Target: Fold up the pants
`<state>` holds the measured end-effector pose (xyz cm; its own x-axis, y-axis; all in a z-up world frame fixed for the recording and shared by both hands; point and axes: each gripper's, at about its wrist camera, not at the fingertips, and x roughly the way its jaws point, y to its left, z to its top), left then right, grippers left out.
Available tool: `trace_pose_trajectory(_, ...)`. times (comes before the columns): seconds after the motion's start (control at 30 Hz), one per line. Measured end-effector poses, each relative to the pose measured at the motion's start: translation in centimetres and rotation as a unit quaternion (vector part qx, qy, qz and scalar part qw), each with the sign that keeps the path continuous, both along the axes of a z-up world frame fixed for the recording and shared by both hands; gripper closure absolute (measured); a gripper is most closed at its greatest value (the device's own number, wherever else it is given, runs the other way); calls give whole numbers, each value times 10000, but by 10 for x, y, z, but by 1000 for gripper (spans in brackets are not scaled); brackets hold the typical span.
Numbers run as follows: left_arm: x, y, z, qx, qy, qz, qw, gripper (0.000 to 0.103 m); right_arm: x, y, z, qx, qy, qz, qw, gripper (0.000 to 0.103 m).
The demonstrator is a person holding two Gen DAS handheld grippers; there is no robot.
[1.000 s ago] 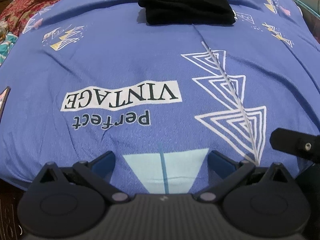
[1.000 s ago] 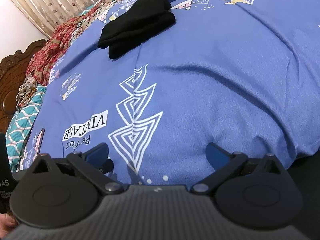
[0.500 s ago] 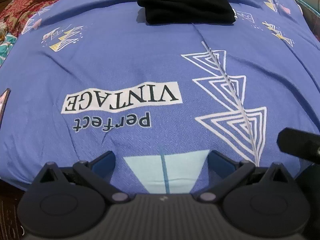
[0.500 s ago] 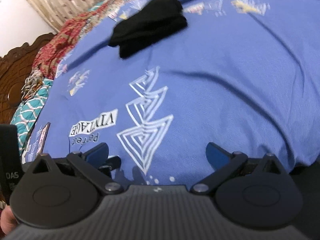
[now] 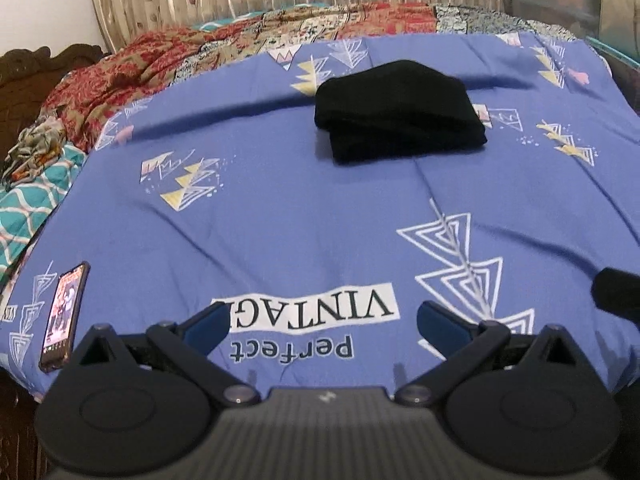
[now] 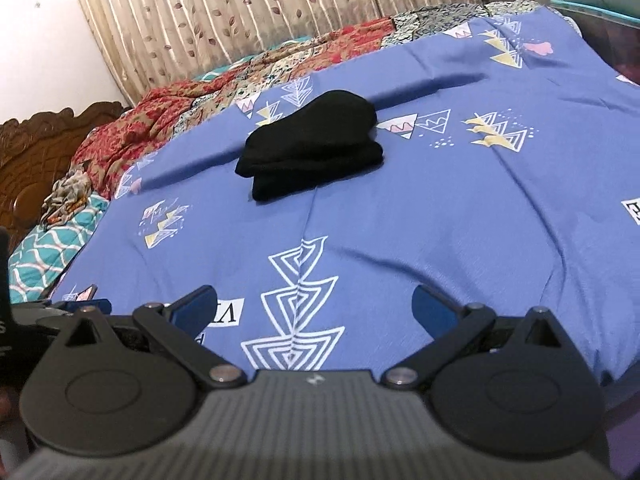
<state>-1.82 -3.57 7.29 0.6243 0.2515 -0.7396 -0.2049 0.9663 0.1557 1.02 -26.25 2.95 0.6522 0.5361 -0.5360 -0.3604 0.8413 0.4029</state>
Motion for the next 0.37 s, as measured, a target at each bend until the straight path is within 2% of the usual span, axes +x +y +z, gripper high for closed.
trace_pose_trajectory(0.37,-3,-12,3,-100,-113,-272,9995,0,-6,3,1,-3,-106,-89,9999,0)
